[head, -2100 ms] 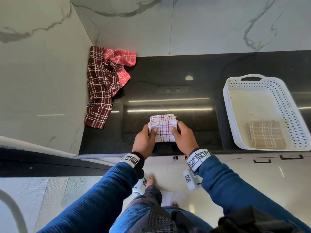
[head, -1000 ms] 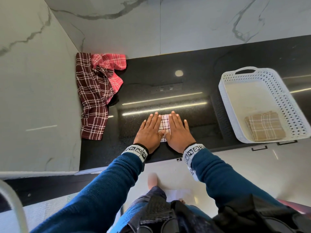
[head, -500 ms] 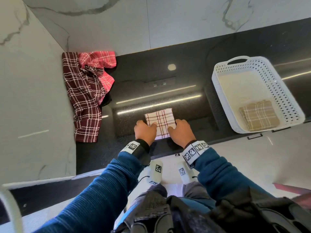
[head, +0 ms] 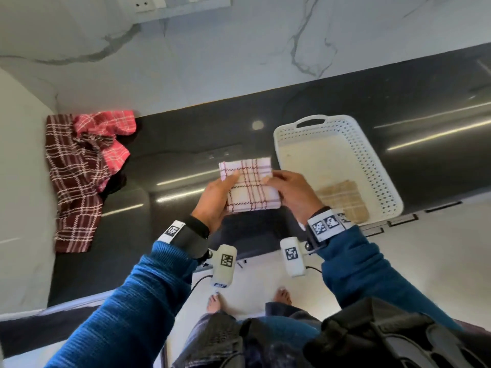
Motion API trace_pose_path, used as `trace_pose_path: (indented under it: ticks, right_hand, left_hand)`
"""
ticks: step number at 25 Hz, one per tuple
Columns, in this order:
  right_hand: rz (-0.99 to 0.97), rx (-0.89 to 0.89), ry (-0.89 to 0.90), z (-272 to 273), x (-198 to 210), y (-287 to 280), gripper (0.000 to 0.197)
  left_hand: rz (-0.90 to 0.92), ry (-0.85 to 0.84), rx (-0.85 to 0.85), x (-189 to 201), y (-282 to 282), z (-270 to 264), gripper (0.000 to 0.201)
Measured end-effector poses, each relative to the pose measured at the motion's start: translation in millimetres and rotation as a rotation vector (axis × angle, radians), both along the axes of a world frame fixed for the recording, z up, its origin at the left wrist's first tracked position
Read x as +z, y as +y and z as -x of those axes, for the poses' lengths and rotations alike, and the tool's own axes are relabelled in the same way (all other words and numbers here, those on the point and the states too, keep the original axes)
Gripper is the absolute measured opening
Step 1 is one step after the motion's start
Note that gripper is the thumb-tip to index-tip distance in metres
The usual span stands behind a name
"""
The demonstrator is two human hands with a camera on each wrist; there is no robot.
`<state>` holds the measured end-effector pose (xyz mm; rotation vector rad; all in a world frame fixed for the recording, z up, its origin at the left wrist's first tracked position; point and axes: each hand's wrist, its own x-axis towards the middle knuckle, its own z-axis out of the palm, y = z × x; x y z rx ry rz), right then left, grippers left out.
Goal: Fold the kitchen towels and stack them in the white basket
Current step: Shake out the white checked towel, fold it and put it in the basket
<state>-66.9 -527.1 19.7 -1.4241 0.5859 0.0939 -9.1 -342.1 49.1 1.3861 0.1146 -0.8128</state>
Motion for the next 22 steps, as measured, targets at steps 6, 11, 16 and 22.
trace_pose_path:
  ticks: [6,11,16,22]
  right_hand:
    - [0.211,-0.136,0.070,32.9,27.7,-152.9,0.028]
    - [0.446,-0.107,0.088,17.7,-6.2,-197.1,0.020]
    - [0.638,-0.057,0.195,-17.7,-31.9,-218.2,0.018]
    - [0.707,0.116,0.420,-24.8,-54.8,-229.8,0.016]
  left_hand:
    - [-0.129,-0.134,-0.186,-12.5,-142.9,4.8,0.023]
    - [-0.393,-0.276,-0.171,-57.9,-211.0,-12.5,0.025]
    - [-0.590,-0.336,-0.265,-76.6,-240.8,-36.9,0.022]
    - [-0.803,-0.310,-0.558,-84.5,-241.3,-35.2,0.024]
